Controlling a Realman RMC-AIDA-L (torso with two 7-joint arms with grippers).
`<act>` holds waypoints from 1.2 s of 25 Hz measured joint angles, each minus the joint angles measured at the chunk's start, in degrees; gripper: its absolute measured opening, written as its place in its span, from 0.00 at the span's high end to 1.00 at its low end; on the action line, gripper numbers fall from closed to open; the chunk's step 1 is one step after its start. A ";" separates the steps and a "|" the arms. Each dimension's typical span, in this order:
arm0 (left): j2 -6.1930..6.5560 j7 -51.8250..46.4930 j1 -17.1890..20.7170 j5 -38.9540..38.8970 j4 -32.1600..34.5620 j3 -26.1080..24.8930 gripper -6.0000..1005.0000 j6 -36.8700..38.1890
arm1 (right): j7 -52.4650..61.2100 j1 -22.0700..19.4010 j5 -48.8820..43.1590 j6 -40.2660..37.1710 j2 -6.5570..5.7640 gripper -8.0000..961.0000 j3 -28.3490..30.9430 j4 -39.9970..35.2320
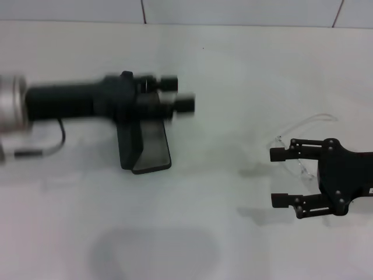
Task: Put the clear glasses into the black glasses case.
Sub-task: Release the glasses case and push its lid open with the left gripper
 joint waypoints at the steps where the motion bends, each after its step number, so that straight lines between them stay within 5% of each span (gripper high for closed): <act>1: -0.03 -5.72 -1.60 2.62 2.99 -0.60 0.13 -1.65 | 0.00 0.06 0.00 0.04 0.00 0.17 0.09 0.00; 5: 0.08 -23.03 -7.70 18.00 14.45 0.17 0.13 -4.32 | 0.00 0.18 0.02 0.45 0.01 0.17 0.28 0.00; 8: -0.16 -38.21 -12.79 36.64 22.68 4.57 0.13 -4.43 | 0.00 -0.01 0.64 1.11 -0.14 0.17 0.40 -0.01; 11: -0.10 -48.22 -16.31 48.01 25.29 9.10 0.13 -4.06 | -0.02 0.02 1.72 1.78 -0.26 0.17 0.41 -0.06; 19: -0.40 -56.80 -23.25 62.73 17.66 18.66 0.13 -4.09 | -1.72 0.34 2.97 2.54 -0.20 0.17 0.47 -0.08; 24: -0.42 -57.24 -26.93 64.38 6.99 18.92 0.13 -8.55 | -2.19 -0.03 3.48 3.70 -0.26 0.17 0.41 -0.11; 30: -0.28 -57.36 -27.72 65.30 2.86 18.74 0.13 -12.31 | -3.01 -0.02 3.50 4.51 -0.12 0.17 -0.04 0.28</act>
